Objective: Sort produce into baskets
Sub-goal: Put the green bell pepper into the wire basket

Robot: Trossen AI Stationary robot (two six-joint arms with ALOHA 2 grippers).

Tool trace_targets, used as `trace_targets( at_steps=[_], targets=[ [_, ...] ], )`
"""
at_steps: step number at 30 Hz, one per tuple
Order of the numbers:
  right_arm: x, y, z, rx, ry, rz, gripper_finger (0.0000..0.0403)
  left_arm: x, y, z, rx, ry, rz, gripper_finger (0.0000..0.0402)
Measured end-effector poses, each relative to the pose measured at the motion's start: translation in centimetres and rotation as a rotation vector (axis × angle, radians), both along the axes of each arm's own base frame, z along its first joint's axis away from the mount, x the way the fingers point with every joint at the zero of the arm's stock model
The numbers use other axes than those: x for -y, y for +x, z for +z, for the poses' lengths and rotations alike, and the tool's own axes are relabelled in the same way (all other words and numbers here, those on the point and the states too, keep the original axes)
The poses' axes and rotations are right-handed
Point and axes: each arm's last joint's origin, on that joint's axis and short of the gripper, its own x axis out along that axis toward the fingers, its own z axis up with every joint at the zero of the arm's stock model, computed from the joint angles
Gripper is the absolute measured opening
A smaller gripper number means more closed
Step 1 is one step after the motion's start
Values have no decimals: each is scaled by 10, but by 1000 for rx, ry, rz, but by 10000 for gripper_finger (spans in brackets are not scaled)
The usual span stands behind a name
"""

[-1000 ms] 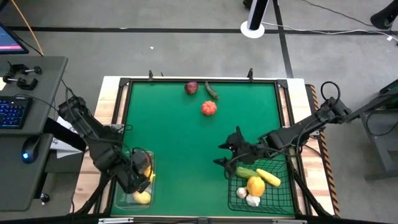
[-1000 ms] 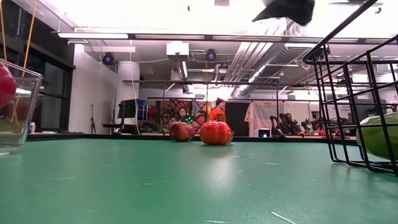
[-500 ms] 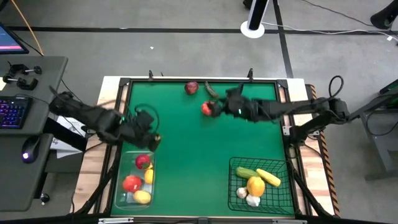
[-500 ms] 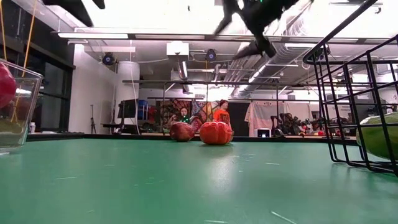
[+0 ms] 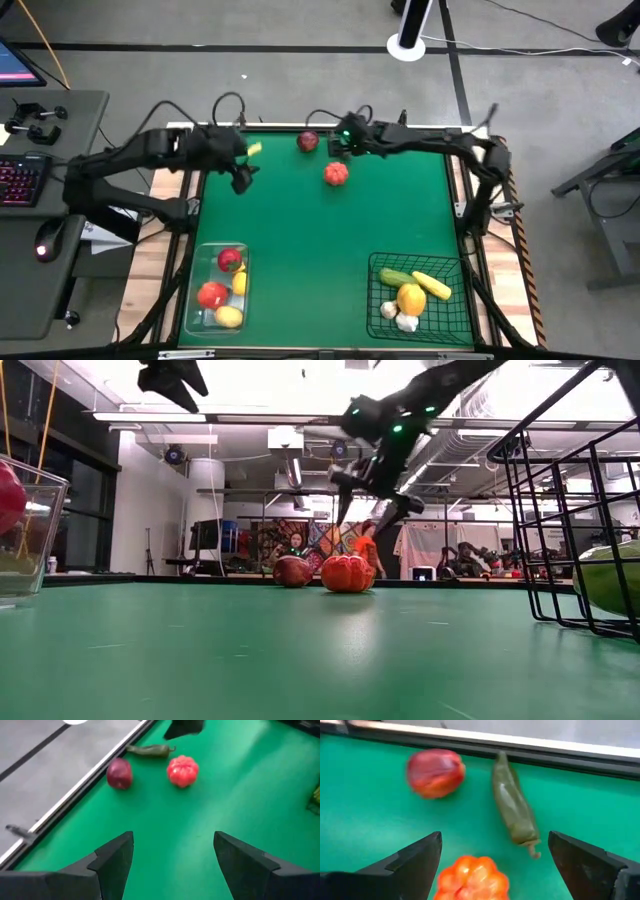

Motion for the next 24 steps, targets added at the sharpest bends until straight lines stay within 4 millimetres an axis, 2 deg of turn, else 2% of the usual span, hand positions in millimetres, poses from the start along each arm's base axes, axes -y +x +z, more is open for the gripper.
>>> trace_targets(
  at_steps=[6,10,14,19,24],
  targets=[
    [32,30,-6,-164,78,-37,355,-20,-5,1,-24,34,-36,262],
    [43,44,-19,-275,134,-44,353,-25,-7,1,-29,40,-12,262],
    [49,55,-32,-340,177,-43,335,-26,-7,1,-28,40,-8,262],
    [52,60,-38,-389,191,-68,301,-26,-7,2,-25,48,-14,262],
    [60,53,-38,-417,205,-92,272,-26,-7,2,-26,47,-15,262]
  ],
)
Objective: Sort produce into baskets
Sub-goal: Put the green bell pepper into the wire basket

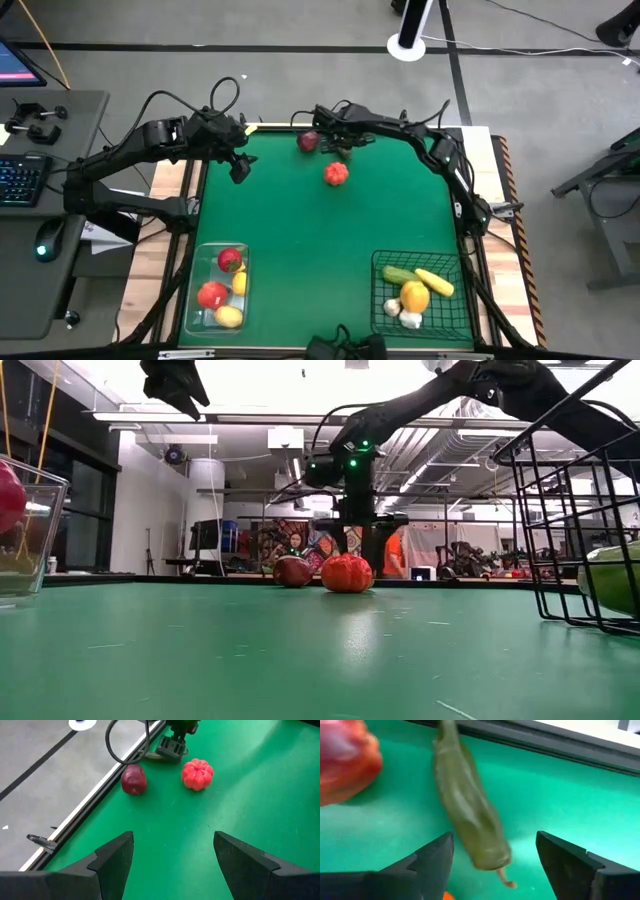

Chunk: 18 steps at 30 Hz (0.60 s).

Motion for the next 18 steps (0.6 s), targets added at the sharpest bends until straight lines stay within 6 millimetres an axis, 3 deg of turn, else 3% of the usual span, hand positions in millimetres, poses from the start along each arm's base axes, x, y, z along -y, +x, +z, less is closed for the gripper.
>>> trace_targets(
  at_steps=[4,7,13,18],
  targets=[
    [1,0,3,6,18,20,263,0,0,0,0,-1,-2,262],
    [-2,10,22,50,-20,103,261,0,0,0,-1,6,-7,262],
    [-29,28,91,113,-159,324,261,-5,14,4,66,70,-41,262],
    [-76,-4,138,89,-235,408,261,-16,33,-12,-5,29,-52,262]
  ],
)
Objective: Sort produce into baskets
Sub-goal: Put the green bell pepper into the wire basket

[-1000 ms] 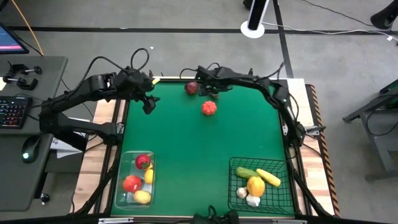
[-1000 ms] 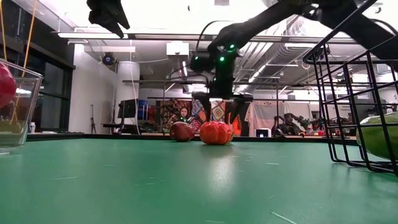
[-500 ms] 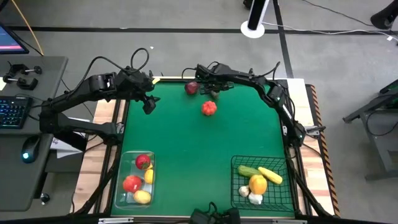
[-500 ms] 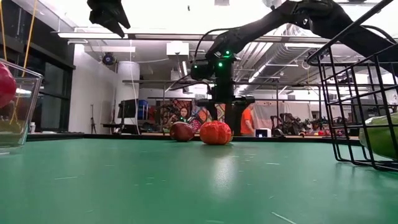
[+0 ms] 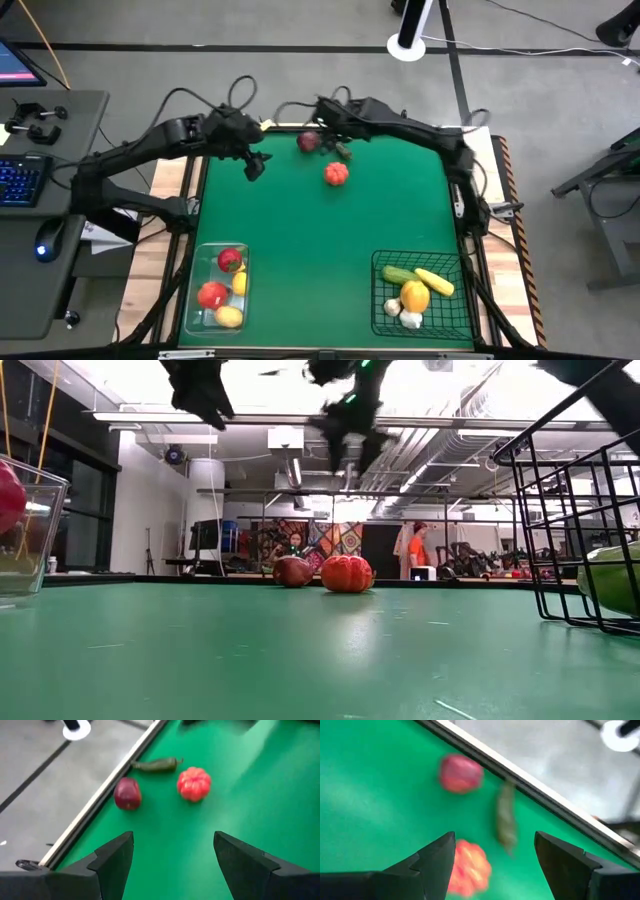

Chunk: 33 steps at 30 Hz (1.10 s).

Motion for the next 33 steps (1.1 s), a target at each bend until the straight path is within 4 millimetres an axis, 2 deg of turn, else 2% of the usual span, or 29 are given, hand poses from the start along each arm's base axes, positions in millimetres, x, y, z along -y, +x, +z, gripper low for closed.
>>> trace_targets(
  at_steps=[4,7,10,14,16,18,20,22,27,33],
  targets=[
    [-36,-39,24,-16,-76,-55,260,-12,22,-14,-44,12,-20,262],
    [-63,-71,31,22,-72,-97,252,-25,47,-24,3,39,-42,262],
    [-89,-105,32,75,-51,-158,226,-41,78,-38,74,68,-36,256],
    [-121,-147,25,176,-18,-250,152,-65,122,-68,95,77,-24,220],
    [-134,-164,22,231,-4,-279,101,-75,145,-83,116,64,-30,182],
    [-144,-177,19,279,11,-291,44,-84,167,-97,143,20,-25,127],
    [-152,-187,16,310,28,-283,12,-91,186,-110,166,-52,-4,58],
    [-158,-195,14,341,46,-293,19,-99,204,-121,203,-137,31,16],
    [-165,-200,10,360,65,-300,27,-110,239,-143,189,-266,106,3],
    [-167,-199,11,371,71,-289,2,-94,266,-160,18,-181,150,0]
  ],
)
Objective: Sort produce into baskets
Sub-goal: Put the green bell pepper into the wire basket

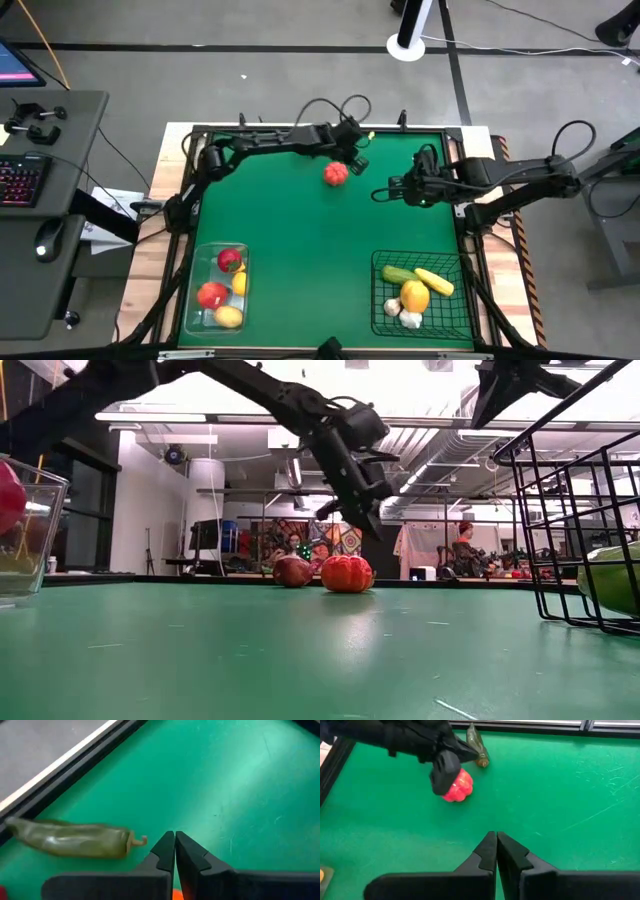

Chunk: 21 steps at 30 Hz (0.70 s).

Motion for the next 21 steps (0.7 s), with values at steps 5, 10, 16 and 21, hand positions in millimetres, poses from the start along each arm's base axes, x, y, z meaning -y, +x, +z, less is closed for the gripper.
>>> trace_targets(
  at_steps=[5,10,16,21],
  targets=[
    [0,0,0,0,-2,5,6,4,10,-23,-59,3,27,0],
    [0,0,0,-2,6,11,1,2,15,-34,-14,27,208,0],
    [-1,2,0,-14,20,62,0,-4,19,-44,70,43,397,0],
    [-2,2,0,-21,30,81,0,2,20,-53,67,101,511,0]
  ],
)
